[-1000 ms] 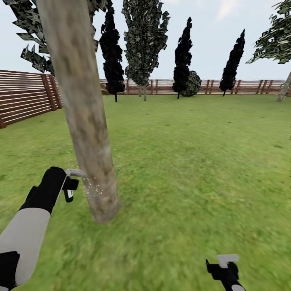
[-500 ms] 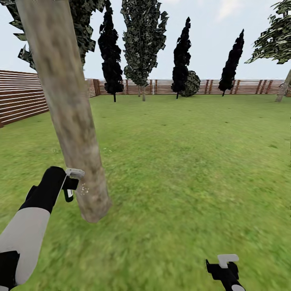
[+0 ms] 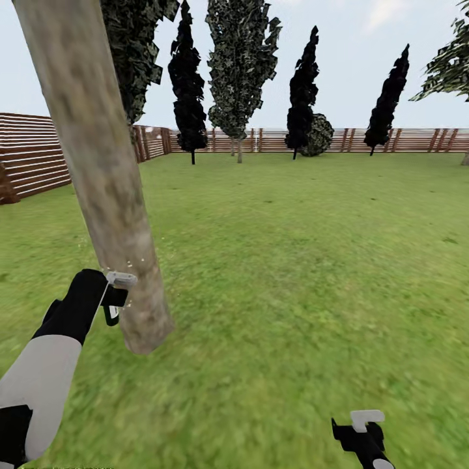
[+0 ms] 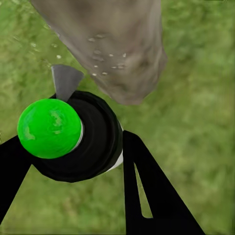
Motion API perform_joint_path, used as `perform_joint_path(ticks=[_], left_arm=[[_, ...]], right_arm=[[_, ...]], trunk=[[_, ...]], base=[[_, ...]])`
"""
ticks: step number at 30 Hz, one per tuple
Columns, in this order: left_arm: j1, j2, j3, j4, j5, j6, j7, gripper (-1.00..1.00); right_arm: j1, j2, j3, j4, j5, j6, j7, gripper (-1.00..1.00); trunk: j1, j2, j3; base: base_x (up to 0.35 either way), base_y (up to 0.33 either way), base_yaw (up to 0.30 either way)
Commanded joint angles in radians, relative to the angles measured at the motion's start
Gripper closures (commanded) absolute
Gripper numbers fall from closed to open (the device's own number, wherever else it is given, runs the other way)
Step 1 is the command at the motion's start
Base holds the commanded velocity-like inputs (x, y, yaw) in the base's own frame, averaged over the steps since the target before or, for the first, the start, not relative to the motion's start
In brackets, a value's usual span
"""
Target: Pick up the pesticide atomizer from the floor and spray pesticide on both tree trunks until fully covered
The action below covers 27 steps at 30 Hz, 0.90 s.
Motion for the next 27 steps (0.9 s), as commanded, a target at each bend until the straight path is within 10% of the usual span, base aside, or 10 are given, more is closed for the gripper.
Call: perform_joint_path(ticks=[1, 27], left_arm=[[0.0, -0.001, 0.002, 0.0, -0.012, 0.002, -0.009, 1.0], [0.131, 0.013, 0.039, 0.016, -0.013, -0.009, 0.007, 1.0]], right_arm=[[-0.001, 0.0, -0.006, 0.002, 0.011, -0.004, -0.005, -1.0], [-0.001, -0.001, -0.006, 0.0, 0.009, -0.004, -0.006, -1.0]], trunk=[[0.0, 0.0, -0.001], [0.0, 0.0, -0.001]], base=[[0.141, -0.269, 0.275], [0.134, -0.269, 0.135]])
